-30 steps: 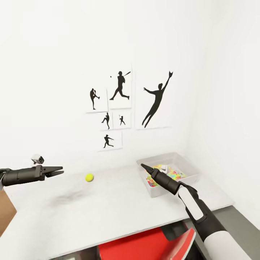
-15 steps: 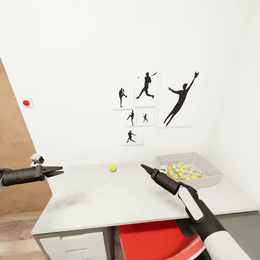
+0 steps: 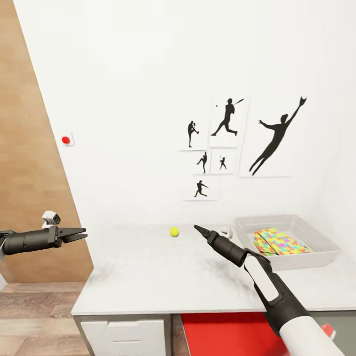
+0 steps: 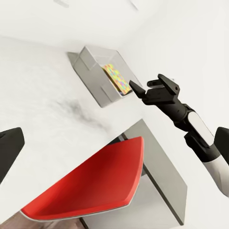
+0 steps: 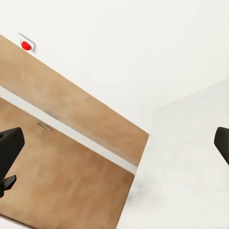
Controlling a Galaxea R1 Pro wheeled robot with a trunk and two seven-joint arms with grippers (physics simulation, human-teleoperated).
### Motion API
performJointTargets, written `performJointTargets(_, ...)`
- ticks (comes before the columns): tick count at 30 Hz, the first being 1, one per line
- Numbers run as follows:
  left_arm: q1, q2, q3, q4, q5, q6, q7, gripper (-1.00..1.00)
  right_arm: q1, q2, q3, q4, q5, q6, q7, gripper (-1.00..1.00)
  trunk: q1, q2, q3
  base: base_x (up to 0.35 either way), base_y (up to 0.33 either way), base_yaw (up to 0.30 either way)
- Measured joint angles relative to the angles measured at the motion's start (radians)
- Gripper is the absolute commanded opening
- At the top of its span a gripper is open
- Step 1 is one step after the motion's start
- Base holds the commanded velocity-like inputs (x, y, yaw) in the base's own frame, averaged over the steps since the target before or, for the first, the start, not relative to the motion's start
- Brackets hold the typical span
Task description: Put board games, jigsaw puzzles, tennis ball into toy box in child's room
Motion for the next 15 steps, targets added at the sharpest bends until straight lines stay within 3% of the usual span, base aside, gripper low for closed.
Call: performJointTargets(15,0.000,0.000,0.000,0.000,0.000,0.000,0.000,1.00,0.000,-0.001,-0.002,0.000,0.000,0.000,0.000,1.00,0.000,0.000,0.000,0.004,0.019,0.002)
